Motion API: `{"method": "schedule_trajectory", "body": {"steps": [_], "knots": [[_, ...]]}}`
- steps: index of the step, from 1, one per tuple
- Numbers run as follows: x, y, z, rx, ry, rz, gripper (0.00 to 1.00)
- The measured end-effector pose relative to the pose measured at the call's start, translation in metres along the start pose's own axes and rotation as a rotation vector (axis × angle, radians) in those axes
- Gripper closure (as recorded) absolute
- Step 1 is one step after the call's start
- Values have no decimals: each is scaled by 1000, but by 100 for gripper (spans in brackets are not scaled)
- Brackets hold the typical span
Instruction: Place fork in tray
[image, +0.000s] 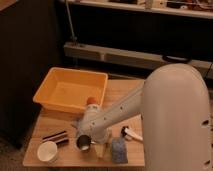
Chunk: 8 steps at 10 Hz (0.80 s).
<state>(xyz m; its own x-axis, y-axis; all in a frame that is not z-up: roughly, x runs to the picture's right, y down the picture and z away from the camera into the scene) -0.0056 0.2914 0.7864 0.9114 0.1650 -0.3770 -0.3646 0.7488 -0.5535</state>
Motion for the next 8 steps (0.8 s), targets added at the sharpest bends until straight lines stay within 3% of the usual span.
{"method": "schedule_trajectory", "body": {"steps": [2,8], "knots": [[5,-1,4,-8,-5,13,28],[7,1,-2,-29,-8,14,88]]}}
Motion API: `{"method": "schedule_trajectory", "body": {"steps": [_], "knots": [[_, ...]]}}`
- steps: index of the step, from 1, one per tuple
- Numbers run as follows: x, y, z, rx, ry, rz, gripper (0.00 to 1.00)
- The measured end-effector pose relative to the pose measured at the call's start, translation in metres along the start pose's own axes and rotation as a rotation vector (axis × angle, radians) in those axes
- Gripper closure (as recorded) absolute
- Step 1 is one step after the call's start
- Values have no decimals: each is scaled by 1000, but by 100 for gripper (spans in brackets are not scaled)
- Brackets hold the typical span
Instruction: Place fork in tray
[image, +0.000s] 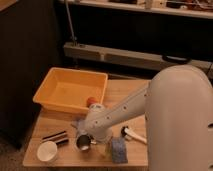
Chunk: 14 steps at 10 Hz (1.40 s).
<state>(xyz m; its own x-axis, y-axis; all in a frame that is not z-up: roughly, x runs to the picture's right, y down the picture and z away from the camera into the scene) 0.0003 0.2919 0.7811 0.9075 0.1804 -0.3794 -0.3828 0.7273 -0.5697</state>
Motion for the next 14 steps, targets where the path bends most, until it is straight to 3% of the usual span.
{"method": "schedule_trajectory", "body": {"steps": [2,4,8,11,14], "knots": [[2,-1,-3,0,2,3,100],[-1,-1,-6,-13,-7,17,100],[-1,-26,-51,-70,-51,192,100],[0,-41,-69,-99,-95,261,100],[18,-59,-108,-114,-139,324,100]]}}
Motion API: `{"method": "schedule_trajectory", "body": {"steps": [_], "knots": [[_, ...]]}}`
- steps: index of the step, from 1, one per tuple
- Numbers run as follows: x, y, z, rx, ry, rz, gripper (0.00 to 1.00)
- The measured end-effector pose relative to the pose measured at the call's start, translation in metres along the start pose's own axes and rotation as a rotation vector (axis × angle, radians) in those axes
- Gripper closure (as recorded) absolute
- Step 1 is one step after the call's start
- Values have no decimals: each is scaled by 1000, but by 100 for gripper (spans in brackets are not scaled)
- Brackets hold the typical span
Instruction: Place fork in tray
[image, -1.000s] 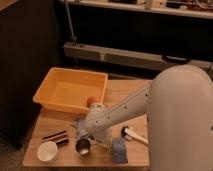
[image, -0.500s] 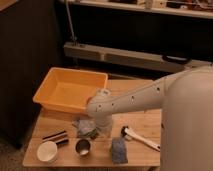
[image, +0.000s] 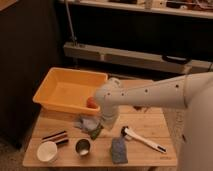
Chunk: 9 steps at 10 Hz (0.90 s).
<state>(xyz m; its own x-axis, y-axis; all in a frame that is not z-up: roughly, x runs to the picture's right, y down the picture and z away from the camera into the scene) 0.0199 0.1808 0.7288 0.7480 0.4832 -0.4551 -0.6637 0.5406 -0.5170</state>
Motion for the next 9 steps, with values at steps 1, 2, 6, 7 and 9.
{"method": "schedule_trajectory", "body": {"steps": [1,2,6,7,9], "knots": [[4,-5,-17,5,0,4,100],[7,-7,-34,7,1,-14,100],[26,-24,-72,-23,-38,-21,100],[33,-32,-78,-39,-68,3,100],[46,-60,-92,-88,-148,109,100]]}}
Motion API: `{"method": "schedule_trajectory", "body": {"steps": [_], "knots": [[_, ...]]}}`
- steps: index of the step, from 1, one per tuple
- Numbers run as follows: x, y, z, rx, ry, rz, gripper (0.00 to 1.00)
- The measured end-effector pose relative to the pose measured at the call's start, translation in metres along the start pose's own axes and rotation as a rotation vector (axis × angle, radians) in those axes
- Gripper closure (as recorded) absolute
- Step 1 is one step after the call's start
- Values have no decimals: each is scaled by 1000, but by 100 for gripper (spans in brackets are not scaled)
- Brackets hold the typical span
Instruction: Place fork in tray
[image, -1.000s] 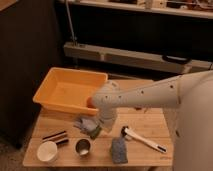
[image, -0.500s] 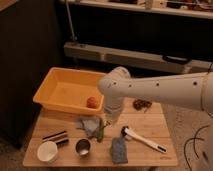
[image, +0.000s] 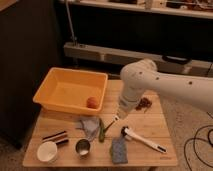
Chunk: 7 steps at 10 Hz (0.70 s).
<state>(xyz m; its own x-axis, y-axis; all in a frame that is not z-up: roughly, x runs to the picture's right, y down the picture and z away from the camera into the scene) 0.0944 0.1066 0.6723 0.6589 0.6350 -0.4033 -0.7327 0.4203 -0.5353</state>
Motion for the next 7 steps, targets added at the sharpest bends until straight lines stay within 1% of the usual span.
{"method": "schedule_trajectory", "body": {"steps": [1,3,6,7], "knots": [[0,-9,-6,-9,-20,39,100],[4,-30,-25,-38,-85,176,100],[-8,-39,-40,-115,-202,311,100],[-13,-42,-47,-127,-238,342,100]]}}
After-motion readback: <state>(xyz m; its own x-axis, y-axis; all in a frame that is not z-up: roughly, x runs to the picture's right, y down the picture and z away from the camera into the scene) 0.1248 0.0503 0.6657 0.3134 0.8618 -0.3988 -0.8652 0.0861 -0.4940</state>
